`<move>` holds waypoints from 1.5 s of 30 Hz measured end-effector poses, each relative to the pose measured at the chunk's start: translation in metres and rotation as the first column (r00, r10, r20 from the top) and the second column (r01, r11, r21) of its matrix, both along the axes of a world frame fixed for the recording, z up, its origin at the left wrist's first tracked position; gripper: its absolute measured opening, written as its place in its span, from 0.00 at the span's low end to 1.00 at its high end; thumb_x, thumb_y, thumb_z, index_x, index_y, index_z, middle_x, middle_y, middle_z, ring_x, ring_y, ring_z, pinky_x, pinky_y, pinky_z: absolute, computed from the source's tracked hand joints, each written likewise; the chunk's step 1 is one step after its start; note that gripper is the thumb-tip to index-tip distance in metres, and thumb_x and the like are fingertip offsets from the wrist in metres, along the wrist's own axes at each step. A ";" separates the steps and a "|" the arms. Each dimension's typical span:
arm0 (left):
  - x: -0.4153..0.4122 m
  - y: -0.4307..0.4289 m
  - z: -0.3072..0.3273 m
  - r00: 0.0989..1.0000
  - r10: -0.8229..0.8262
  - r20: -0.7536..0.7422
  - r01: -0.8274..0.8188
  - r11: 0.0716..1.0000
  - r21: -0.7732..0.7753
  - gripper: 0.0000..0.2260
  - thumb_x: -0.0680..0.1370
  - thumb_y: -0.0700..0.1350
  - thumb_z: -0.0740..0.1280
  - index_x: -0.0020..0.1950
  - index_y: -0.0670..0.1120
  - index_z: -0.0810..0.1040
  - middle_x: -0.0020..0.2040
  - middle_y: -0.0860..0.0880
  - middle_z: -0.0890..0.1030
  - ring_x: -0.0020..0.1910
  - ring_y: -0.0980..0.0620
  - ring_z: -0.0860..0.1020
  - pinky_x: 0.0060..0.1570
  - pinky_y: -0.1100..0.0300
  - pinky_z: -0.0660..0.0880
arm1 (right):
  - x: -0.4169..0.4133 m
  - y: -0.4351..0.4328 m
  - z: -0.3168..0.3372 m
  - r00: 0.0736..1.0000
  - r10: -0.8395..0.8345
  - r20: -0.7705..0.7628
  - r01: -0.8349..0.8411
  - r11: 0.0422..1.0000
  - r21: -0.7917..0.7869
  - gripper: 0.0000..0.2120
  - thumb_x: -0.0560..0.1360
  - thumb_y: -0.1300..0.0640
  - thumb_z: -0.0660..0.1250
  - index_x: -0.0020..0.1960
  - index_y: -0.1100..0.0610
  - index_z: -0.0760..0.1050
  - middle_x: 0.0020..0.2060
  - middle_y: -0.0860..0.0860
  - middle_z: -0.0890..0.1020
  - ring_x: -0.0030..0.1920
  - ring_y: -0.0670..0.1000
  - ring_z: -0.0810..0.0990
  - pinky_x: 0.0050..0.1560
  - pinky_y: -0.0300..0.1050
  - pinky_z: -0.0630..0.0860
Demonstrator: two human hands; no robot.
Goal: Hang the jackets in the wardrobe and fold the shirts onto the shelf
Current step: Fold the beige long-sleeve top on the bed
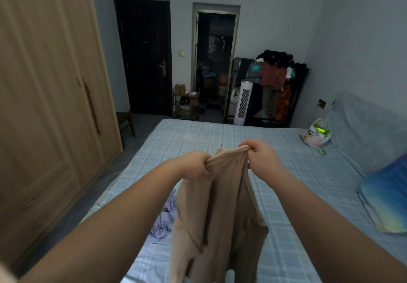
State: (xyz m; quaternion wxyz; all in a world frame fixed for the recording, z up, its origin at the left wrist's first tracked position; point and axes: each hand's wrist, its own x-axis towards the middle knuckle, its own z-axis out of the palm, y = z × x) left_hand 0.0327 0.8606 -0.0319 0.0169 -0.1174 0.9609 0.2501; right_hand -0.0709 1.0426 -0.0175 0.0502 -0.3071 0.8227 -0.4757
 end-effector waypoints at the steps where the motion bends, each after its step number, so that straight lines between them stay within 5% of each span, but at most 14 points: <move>1: 0.002 -0.005 -0.006 0.998 0.009 0.054 -0.008 1.000 -0.019 0.05 0.75 0.48 0.72 0.46 0.50 0.78 0.40 0.54 0.78 0.44 0.50 0.77 0.35 0.61 0.68 | 0.002 0.000 -0.001 1.000 0.001 0.030 0.000 0.999 -0.042 0.16 0.74 0.62 0.57 0.43 0.48 0.81 0.44 0.51 0.82 0.49 0.55 0.81 0.52 0.61 0.80; 5: 0.013 -0.020 -0.034 0.993 0.045 0.108 -0.053 0.996 0.070 0.10 0.76 0.59 0.69 0.42 0.54 0.78 0.42 0.53 0.79 0.45 0.52 0.77 0.40 0.59 0.70 | 0.001 -0.001 -0.004 0.974 -0.007 0.227 0.059 0.973 -0.225 0.16 0.76 0.68 0.56 0.43 0.55 0.79 0.41 0.57 0.81 0.45 0.59 0.81 0.50 0.64 0.81; 8: 0.020 -0.028 -0.049 0.999 0.033 0.041 -0.038 0.991 0.129 0.11 0.76 0.60 0.69 0.49 0.54 0.79 0.50 0.52 0.81 0.48 0.52 0.78 0.47 0.57 0.73 | -0.007 0.001 -0.002 0.959 -0.040 0.281 0.106 0.969 -0.222 0.14 0.77 0.69 0.56 0.46 0.57 0.78 0.40 0.57 0.79 0.41 0.55 0.78 0.39 0.53 0.78; 11: 0.023 -0.036 -0.053 0.998 0.040 -0.058 -0.030 0.987 0.161 0.14 0.74 0.52 0.73 0.57 0.49 0.79 0.53 0.50 0.82 0.52 0.50 0.79 0.53 0.56 0.74 | -0.017 0.008 0.003 0.977 -0.092 0.194 0.116 0.986 -0.119 0.16 0.76 0.69 0.55 0.47 0.55 0.79 0.42 0.53 0.80 0.43 0.52 0.77 0.39 0.45 0.70; 14: 0.022 -0.043 -0.046 0.981 0.063 -0.184 -0.037 0.989 0.140 0.11 0.73 0.46 0.75 0.51 0.47 0.76 0.51 0.47 0.77 0.50 0.48 0.76 0.44 0.63 0.69 | -0.023 0.014 0.015 0.991 -0.113 0.074 0.114 0.993 -0.010 0.15 0.77 0.68 0.55 0.46 0.54 0.78 0.45 0.53 0.79 0.48 0.53 0.74 0.44 0.46 0.68; 17: 0.025 -0.051 -0.038 0.964 0.123 -0.236 -0.101 0.989 0.105 0.20 0.71 0.44 0.76 0.59 0.54 0.74 0.55 0.49 0.73 0.52 0.50 0.74 0.44 0.65 0.67 | -0.028 0.025 0.019 0.996 -0.027 -0.081 0.043 0.978 0.206 0.06 0.80 0.50 0.62 0.53 0.49 0.76 0.49 0.47 0.78 0.52 0.49 0.74 0.51 0.46 0.67; 19: 0.030 -0.060 -0.037 0.973 0.185 -0.137 -0.184 0.983 0.023 0.22 0.70 0.48 0.78 0.61 0.51 0.75 0.53 0.50 0.74 0.51 0.50 0.75 0.45 0.61 0.68 | -0.031 0.035 0.017 0.980 0.048 -0.191 0.022 0.937 0.347 0.06 0.78 0.47 0.65 0.54 0.47 0.75 0.49 0.46 0.78 0.52 0.49 0.76 0.50 0.47 0.69; 22: 0.041 -0.071 -0.034 0.972 0.207 0.114 -0.198 0.977 -0.083 0.15 0.71 0.58 0.76 0.40 0.48 0.79 0.36 0.52 0.76 0.36 0.53 0.74 0.32 0.60 0.65 | -0.035 0.050 0.016 0.940 0.095 -0.327 0.033 0.931 0.364 0.03 0.79 0.53 0.65 0.52 0.46 0.74 0.49 0.48 0.79 0.52 0.52 0.76 0.49 0.46 0.68; 24: 0.047 -0.074 -0.037 0.969 0.165 0.181 -0.161 0.986 -0.038 0.17 0.72 0.60 0.74 0.39 0.46 0.80 0.33 0.51 0.76 0.32 0.54 0.72 0.31 0.60 0.64 | -0.037 0.062 0.023 0.930 0.094 -0.355 0.024 0.949 0.314 0.04 0.79 0.56 0.66 0.51 0.48 0.77 0.48 0.49 0.81 0.52 0.51 0.77 0.53 0.48 0.70; 32: 0.051 -0.067 -0.047 0.985 0.087 -0.149 -0.054 0.975 0.213 0.08 0.78 0.52 0.71 0.45 0.48 0.80 0.42 0.47 0.81 0.41 0.53 0.77 0.43 0.55 0.71 | -0.063 0.123 0.014 0.947 -0.114 -0.300 0.183 0.960 0.214 0.12 0.82 0.55 0.62 0.41 0.49 0.76 0.35 0.44 0.76 0.38 0.46 0.73 0.36 0.33 0.63; 36: 0.044 -0.058 -0.047 0.975 0.079 -0.206 -0.049 0.988 0.147 0.10 0.80 0.53 0.67 0.44 0.47 0.79 0.41 0.47 0.80 0.40 0.53 0.77 0.44 0.50 0.72 | -0.075 0.142 -0.008 0.960 -0.262 -0.099 0.274 0.952 0.135 0.11 0.82 0.59 0.60 0.49 0.65 0.78 0.44 0.63 0.80 0.43 0.58 0.76 0.41 0.46 0.66; 39: 0.043 -0.038 -0.039 0.955 0.080 -0.287 0.030 0.933 0.360 0.06 0.79 0.51 0.67 0.48 0.49 0.79 0.42 0.49 0.81 0.42 0.54 0.77 0.44 0.55 0.71 | -0.076 0.158 -0.027 0.913 -0.408 0.012 0.407 0.912 0.054 0.10 0.80 0.62 0.59 0.49 0.64 0.78 0.46 0.65 0.80 0.47 0.60 0.76 0.46 0.51 0.69; 42: 0.039 -0.014 -0.037 0.930 0.129 -0.343 0.093 0.822 0.562 0.07 0.74 0.49 0.68 0.48 0.47 0.79 0.41 0.48 0.79 0.40 0.54 0.76 0.40 0.62 0.71 | -0.066 0.176 -0.042 0.852 -0.479 -0.212 0.490 0.872 0.002 0.10 0.78 0.60 0.58 0.41 0.62 0.74 0.34 0.54 0.75 0.42 0.57 0.73 0.40 0.50 0.63; 45: 0.022 0.001 -0.047 0.872 0.192 -0.450 -0.045 0.947 0.317 0.03 0.76 0.48 0.69 0.47 0.50 0.81 0.40 0.54 0.81 0.41 0.57 0.77 0.42 0.61 0.71 | -0.062 0.201 -0.053 0.765 -0.434 -0.476 0.528 0.846 0.078 0.13 0.75 0.53 0.56 0.36 0.60 0.64 0.29 0.50 0.69 0.35 0.56 0.70 0.35 0.48 0.58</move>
